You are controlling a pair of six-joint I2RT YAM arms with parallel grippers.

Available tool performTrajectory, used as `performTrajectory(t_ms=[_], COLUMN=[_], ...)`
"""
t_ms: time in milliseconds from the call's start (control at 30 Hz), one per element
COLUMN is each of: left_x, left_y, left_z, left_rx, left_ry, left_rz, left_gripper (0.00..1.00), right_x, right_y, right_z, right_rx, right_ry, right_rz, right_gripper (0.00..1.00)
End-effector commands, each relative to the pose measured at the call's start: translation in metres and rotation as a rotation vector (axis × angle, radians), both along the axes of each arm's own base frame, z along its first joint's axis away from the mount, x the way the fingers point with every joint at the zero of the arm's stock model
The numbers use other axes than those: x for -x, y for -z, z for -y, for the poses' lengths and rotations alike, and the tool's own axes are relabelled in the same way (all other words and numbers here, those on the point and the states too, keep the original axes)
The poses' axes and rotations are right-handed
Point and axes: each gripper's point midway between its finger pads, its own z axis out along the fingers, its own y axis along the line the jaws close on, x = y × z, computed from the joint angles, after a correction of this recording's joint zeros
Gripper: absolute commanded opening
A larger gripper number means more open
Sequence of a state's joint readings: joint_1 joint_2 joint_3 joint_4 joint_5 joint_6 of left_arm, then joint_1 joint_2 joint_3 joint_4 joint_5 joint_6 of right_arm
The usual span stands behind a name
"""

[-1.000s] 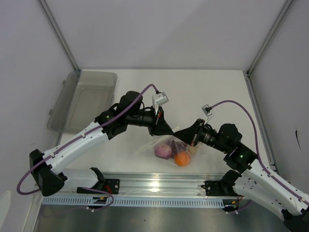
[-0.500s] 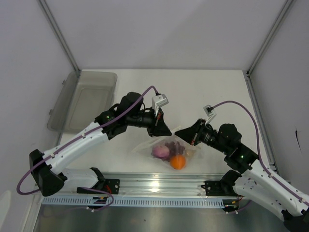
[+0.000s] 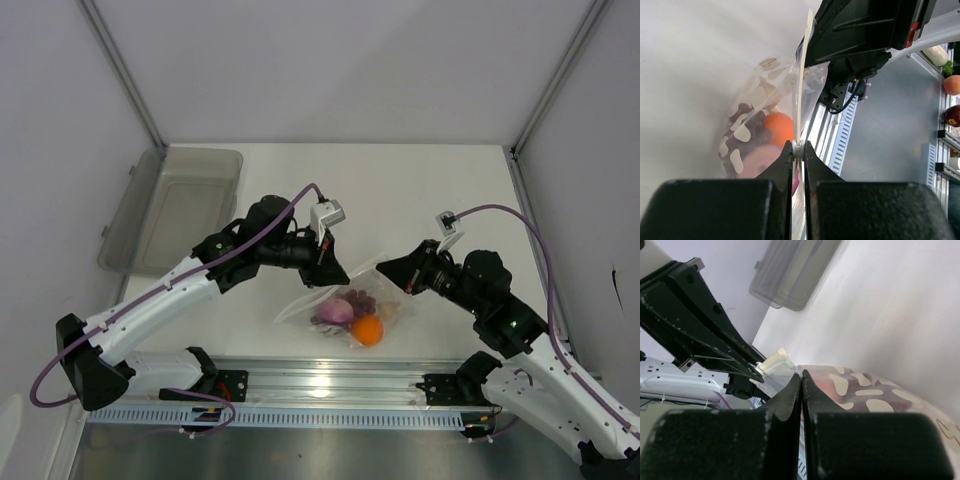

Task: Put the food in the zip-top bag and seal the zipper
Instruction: Zip the zipper food storage bag at the center of the board.

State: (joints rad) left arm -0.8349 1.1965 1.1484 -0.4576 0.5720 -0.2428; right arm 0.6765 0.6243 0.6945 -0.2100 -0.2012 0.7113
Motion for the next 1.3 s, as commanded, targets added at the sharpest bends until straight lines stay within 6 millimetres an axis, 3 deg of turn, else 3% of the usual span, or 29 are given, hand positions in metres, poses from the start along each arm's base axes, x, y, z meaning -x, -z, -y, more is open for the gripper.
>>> performTrajectory(t_ms=[0, 867, 1267], left_x=[0.008, 0.008, 0.011], left_y=[-0.002, 0.015, 0.025], left_z=[-0.011, -0.022, -0.032], left_rx=[-0.009, -0.036, -0.058], left_ry=[0.009, -0.012, -0.032], left_rz=[0.013, -0.007, -0.022], left_gripper=[0.0, 0.01, 0.01], right_x=[-0.018, -0.068, -0.08], right_y=[-0.018, 0.005, 0.011], right_z=[0.02, 0.083, 0.102], right_rx=[0.026, 0.275, 0.31], right_ry=[0.114, 0.381, 0.474], right_rz=[0.073, 0.012, -0.015], right_gripper=[0.0, 0.0, 0.0])
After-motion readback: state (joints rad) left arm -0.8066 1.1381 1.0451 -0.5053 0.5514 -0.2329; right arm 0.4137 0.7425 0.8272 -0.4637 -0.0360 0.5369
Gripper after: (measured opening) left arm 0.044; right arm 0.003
